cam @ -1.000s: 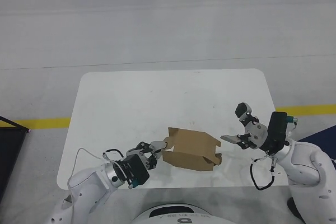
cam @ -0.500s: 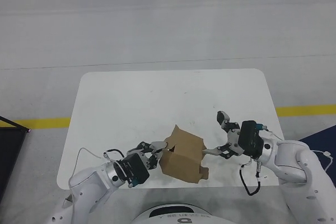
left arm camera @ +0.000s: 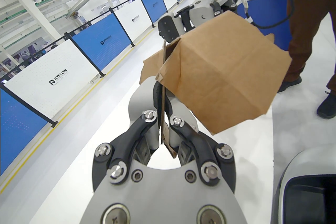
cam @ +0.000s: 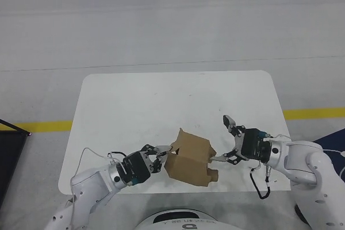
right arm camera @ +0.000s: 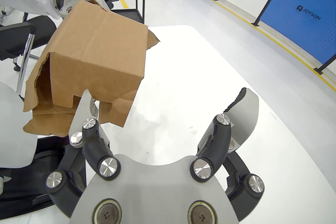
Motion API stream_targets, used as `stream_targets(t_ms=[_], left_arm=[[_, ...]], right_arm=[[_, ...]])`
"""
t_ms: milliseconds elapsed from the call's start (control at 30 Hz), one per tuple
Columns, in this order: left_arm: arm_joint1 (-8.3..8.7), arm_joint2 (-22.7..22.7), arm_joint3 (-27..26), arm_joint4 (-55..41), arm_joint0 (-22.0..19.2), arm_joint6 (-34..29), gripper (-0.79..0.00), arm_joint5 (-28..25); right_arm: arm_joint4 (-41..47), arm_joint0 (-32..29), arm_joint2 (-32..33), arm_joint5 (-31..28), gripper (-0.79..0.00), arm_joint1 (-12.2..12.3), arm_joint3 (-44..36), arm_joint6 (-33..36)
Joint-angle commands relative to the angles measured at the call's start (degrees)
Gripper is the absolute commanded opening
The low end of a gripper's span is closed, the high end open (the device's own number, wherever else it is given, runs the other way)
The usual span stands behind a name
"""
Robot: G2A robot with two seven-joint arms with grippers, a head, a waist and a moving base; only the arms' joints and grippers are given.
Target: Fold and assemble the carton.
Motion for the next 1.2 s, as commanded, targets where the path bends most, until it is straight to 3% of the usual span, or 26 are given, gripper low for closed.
stream_targets(t_ms=[0, 367, 533, 600, 633, 667, 700, 767, 1167], left_arm=[[0.01, 0.4, 0.0, 0.1, -0.3, -0.4, -0.785, -0.3], [0.17, 1.3, 0.1, 1.1, -1.0, -2.5, -0.785, -0.2], [0.27, 1.2, 0.2, 0.9, -0.9, -2.6, -0.785, 0.0], [0.31, 1.1, 0.3, 0.8, -0.8, -2.7, -0.785, 0.1], [0.33, 1.1, 0.3, 0.8, -0.8, -2.6, -0.785, 0.2], [0.35, 1.1, 0.3, 0.8, -0.8, -2.6, -0.785, 0.3], [0.37, 1.1, 0.3, 0.8, -0.7, -2.6, -0.785, 0.3], [0.41, 1.0, 0.3, 0.7, -0.7, -2.6, -0.785, 0.4], [0.39, -0.2, 2.1, -4.6, 0.0, -0.9, -0.785, 2.9]], right_arm=[[-1.3, 0.2, -0.3, -0.3, 0.000, 0.1, -0.7, 0.7], [-5.6, 1.6, -3.4, -0.3, 0.000, 0.4, -2.4, 1.5], [-6.1, 1.8, -4.4, -0.1, -0.040, 0.6, -2.5, 1.1], [-6.2, 1.8, -4.4, 0.1, -0.006, 0.6, -2.4, 0.9], [-6.2, 1.7, -4.4, 0.0, -0.259, 0.7, -2.5, 0.8], [-6.1, 1.6, -4.3, 0.0, -0.332, 0.7, -2.5, 0.6], [-6.0, 1.5, -4.2, 0.0, -0.292, 0.8, -2.5, 0.5], [-5.7, 1.3, -3.9, 0.3, 0.000, 0.8, -2.3, 0.2], [-0.3, -1.2, 1.6, 0.2, 0.000, 1.6, -0.2, -1.5]])
